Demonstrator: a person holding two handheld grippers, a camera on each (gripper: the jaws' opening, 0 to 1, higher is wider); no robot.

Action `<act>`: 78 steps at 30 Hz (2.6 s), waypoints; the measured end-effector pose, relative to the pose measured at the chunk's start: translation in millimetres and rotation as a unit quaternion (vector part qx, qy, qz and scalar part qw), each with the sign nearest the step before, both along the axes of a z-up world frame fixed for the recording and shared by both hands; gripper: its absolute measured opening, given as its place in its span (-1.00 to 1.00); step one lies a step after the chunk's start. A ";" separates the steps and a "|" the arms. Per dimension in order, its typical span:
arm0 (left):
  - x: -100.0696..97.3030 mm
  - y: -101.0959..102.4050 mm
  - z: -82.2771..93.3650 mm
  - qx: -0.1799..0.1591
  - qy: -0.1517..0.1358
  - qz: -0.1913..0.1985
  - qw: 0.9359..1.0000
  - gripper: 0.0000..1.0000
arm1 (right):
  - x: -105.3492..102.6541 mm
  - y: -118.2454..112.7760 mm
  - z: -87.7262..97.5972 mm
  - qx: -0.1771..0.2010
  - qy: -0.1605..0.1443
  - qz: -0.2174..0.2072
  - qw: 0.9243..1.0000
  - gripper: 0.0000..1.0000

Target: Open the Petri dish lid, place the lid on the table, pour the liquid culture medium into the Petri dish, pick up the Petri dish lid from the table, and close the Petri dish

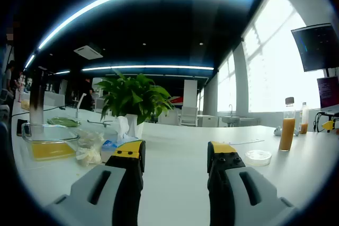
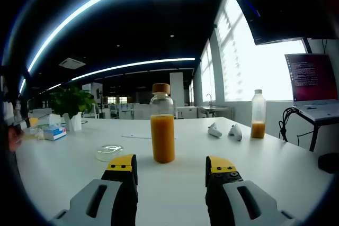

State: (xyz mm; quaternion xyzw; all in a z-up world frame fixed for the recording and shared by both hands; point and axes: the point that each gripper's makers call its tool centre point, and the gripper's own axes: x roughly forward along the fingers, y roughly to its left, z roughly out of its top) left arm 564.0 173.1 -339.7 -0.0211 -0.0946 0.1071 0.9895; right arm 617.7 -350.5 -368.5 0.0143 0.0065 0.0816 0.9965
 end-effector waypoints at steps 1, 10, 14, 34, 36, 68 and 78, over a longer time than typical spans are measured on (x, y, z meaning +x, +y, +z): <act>-0.2 -0.4 0.6 0.000 -0.001 -0.001 1.000 -0.23 | -0.2 -0.2 0.3 0.000 0.000 0.000 1.000 -0.08; -3.2 -1.5 1.6 -0.001 -0.001 0.000 1.000 -0.23 | -3.5 -2.7 3.0 0.001 -0.003 -0.002 1.000 -0.08; -4.6 -1.3 3.7 -0.001 -0.004 0.001 1.000 -0.23 | -5.0 -4.5 3.4 0.001 -0.004 -0.004 1.000 -0.08; -3.3 -6.3 2.1 -0.004 0.000 -0.005 1.000 -0.24 | -9.2 -9.6 4.8 0.004 -0.006 -0.006 1.000 -0.08; -3.2 -7.3 2.0 -0.003 0.001 -0.005 1.000 -0.24 | -9.4 -9.8 6.1 0.004 -0.007 -0.006 1.000 -0.08; -4.5 -6.4 -4.0 -0.001 0.012 -0.020 1.000 -0.26 | -9.0 -4.4 2.6 0.009 0.002 0.014 1.000 -0.08; -1.9 7.4 -6.2 -0.009 0.020 -0.035 0.999 -0.26 | -6.7 -1.6 8.9 -0.031 -0.010 0.049 0.998 0.00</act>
